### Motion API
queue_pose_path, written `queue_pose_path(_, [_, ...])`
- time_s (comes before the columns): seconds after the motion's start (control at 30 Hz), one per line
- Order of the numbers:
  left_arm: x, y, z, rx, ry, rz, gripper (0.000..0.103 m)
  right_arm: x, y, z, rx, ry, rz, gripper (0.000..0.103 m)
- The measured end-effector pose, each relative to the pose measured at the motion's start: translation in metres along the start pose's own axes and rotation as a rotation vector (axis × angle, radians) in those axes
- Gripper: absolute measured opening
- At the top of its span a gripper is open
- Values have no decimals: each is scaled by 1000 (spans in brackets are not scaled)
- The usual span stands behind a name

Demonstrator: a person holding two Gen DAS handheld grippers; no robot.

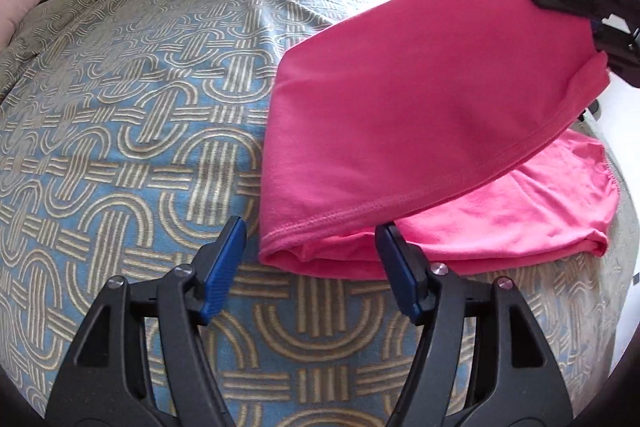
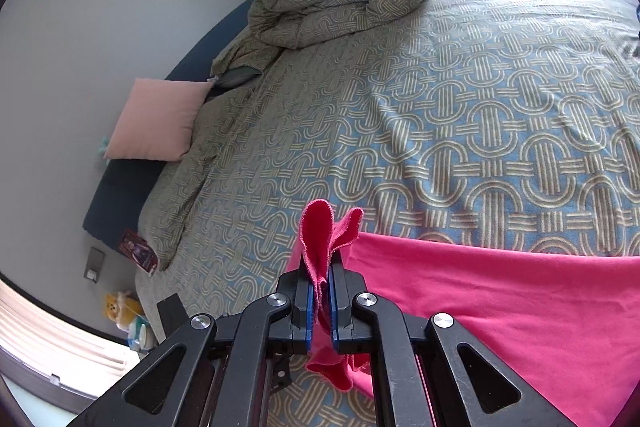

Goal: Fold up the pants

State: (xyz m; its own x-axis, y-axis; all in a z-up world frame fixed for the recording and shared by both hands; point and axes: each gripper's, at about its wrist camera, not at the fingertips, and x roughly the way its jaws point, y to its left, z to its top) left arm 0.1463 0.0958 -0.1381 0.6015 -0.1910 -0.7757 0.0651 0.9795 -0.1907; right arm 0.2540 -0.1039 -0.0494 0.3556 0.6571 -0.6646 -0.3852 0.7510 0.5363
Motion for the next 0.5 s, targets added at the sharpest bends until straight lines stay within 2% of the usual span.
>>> queue_pose_path(0.07, [0, -5, 0, 22, 2, -4, 71, 0, 0, 0, -2, 2, 6, 4])
queue_pose_path(0.17, [13, -18, 0, 119, 8, 150, 74, 0, 6, 0, -12, 1, 20, 4])
queue_pose_path(0.2, [17, -18, 1, 129, 4, 167, 75, -1, 9, 0, -17, 0, 27, 4])
queue_pose_path(0.4, [11, 6, 3, 0, -18, 246, 74, -14, 15, 0, -27, -32, 26, 4])
queue_pose_path(0.5, [3, 19, -1, -75, -27, 188, 72, -24, 3, -1, 6, -47, 18, 4])
